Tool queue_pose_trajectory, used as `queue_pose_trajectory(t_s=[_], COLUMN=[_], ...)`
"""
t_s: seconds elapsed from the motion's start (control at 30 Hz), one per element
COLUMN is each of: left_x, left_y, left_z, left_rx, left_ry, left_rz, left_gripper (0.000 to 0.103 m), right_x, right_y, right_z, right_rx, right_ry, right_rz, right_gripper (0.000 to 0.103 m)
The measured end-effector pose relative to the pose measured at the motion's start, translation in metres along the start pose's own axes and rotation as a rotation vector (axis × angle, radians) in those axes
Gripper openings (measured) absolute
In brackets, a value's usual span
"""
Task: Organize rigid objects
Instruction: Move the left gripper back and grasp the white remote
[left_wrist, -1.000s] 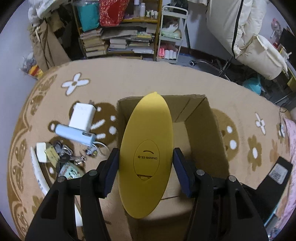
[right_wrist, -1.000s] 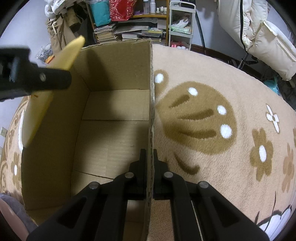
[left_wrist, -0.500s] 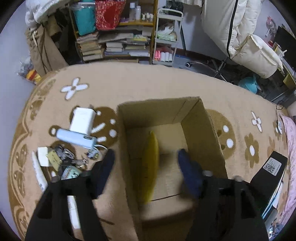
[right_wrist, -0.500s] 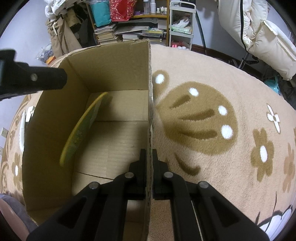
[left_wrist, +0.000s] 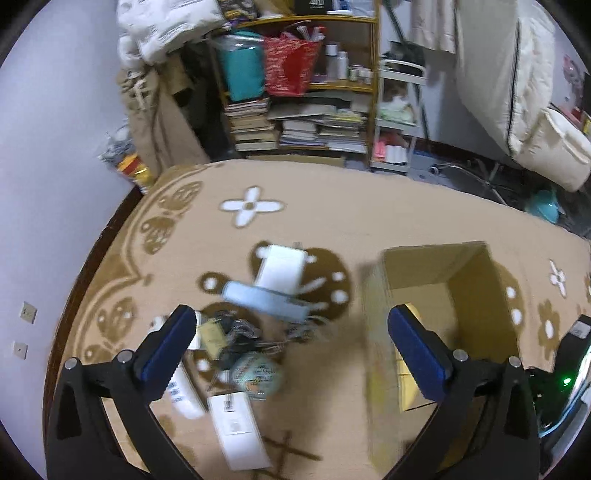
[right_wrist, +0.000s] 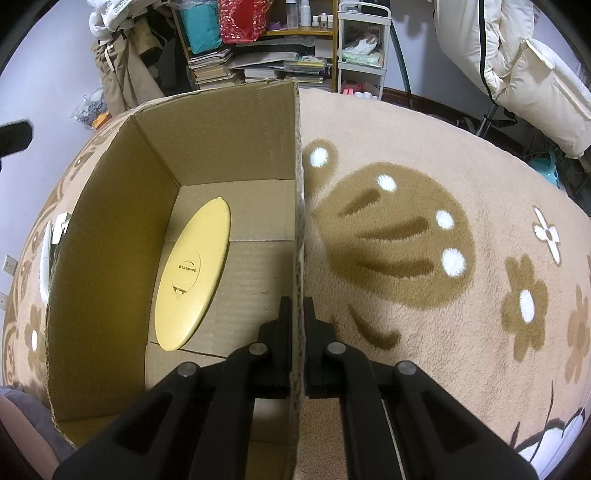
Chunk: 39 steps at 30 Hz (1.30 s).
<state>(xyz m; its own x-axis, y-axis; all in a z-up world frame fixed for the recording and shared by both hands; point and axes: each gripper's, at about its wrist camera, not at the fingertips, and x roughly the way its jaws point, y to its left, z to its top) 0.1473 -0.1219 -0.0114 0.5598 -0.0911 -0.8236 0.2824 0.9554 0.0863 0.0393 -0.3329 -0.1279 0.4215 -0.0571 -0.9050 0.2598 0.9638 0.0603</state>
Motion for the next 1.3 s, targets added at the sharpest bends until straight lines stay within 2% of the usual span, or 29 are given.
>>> queue_pose_trajectory(t_s=[0.17,0.43,0.67,0.93,1.03,1.13,1.23,1.3], left_x=[0.009,0.037,0.071,0.105,0.114,0.12,0.124,0.129], left_y=[0.043,0.1,0.122,0.146,0.15,0.151,0.152,0.154], left_z=[-0.008,-0.028,-0.052,-0.074,-0.079,-0.083,-0.086,-0.087], left_rx=[-0.066,-0.158,-0.147,-0.218,-0.246,-0.247,-0.261,-0.273], left_ry=[0.026,0.076,0.147,0.259,0.299,0.319,0.34,0.354], left_rz=[0.004,0.084,0.142,0.139,0.12,0.156,0.127,0.126], left_gripper=[0.102,0.102,0.102,0.102,0.093,0.092,0.08,0.076], right_x=[0.0,0.0,0.0,0.001,0.0,0.0,0.0,0.0], right_y=[0.001,0.0,0.002,0.0,0.001,0.0,0.0,0.0], right_z=[0.0,0.0,0.0,0.0,0.0,0.0,0.0,0.0], right_rx=[0.001,0.002,0.003,0.001,0.001,0.002,0.001,0.002], right_ry=[0.0,0.0,0.0,0.0,0.0,0.0,0.0,0.0], right_rz=[0.001,0.002,0.002,0.002,0.002,0.003,0.002,0.003], right_gripper=[0.006,0.006,0.006,0.006,0.006,0.006,0.006,0.006])
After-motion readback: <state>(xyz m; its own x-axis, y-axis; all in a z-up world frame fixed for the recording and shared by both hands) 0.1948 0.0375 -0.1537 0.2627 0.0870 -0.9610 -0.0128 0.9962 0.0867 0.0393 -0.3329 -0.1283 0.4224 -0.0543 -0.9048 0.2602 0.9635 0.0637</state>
